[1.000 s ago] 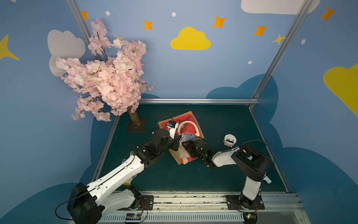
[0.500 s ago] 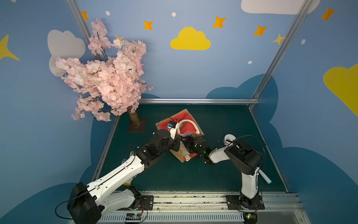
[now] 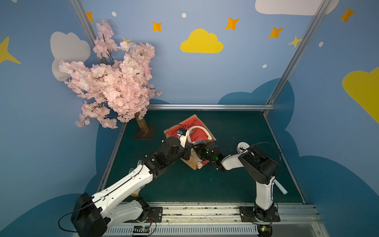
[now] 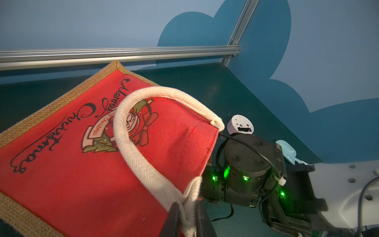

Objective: Take the alarm clock out of the canvas bag
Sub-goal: Pick up the alarm from the canvas bag.

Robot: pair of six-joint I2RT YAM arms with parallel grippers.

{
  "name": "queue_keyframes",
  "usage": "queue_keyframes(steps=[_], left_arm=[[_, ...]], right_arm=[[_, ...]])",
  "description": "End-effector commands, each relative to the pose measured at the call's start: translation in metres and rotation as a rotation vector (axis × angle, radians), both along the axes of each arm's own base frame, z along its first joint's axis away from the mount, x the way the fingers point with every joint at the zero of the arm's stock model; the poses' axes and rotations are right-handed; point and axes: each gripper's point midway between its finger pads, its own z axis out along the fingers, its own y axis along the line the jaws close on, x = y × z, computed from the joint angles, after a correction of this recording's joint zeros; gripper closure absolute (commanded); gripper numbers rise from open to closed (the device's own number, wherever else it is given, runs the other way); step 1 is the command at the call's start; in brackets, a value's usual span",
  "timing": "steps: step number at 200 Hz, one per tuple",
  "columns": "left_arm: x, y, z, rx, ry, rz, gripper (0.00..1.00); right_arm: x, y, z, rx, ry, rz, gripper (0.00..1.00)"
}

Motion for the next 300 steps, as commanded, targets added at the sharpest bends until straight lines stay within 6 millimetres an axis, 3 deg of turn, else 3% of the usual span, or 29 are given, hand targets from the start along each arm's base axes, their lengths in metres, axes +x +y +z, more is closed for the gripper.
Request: queue_keyframes(steps=[1, 62, 87, 121, 154, 213, 244, 276, 282, 300], left_arm=[[-0.005, -0.002, 0.016, -0.033, -0.021, -0.017, 0.84], [-0.005, 0.000, 0.012, -0.022, -0.017, -0.009, 0.84], [-0.004, 0.001, 0.012, -0.020, -0.020, -0.005, 0.84], [-0.004, 0.000, 0.012, -0.023, -0.020, -0.006, 0.84], [-0.004, 0.000, 0.013, -0.024, -0.023, -0.007, 0.84], [-0.004, 0.003, 0.016, -0.023, -0.035, 0.003, 0.83], [-0.003, 0.002, 0.015, -0.029, -0.034, 0.003, 0.83], [-0.003, -0.001, 0.015, -0.032, -0.023, -0.006, 0.84], [-0.003, -0.001, 0.015, -0.031, -0.022, -0.006, 0.84], [-0.003, 0.000, 0.016, -0.031, -0.027, -0.002, 0.83]], right_arm=[[-0.002, -0.012, -0.004, -0.042, 0.009, -0.011, 0.56], [-0.001, -0.015, 0.006, -0.036, -0.026, 0.004, 0.68], [-0.003, -0.017, 0.017, -0.048, -0.051, 0.014, 0.76], [-0.006, -0.020, 0.036, -0.061, -0.086, 0.025, 0.79], [-0.011, -0.025, 0.037, -0.077, -0.068, 0.028, 0.86], [-0.028, -0.041, 0.051, -0.106, -0.074, 0.038, 0.87], [-0.037, -0.051, 0.045, -0.172, -0.050, 0.056, 0.84], [-0.038, -0.055, 0.030, -0.168, -0.019, 0.047, 0.82], [-0.044, -0.062, 0.017, -0.187, 0.006, 0.048, 0.82], [-0.048, -0.070, 0.011, -0.212, 0.019, 0.041, 0.81]])
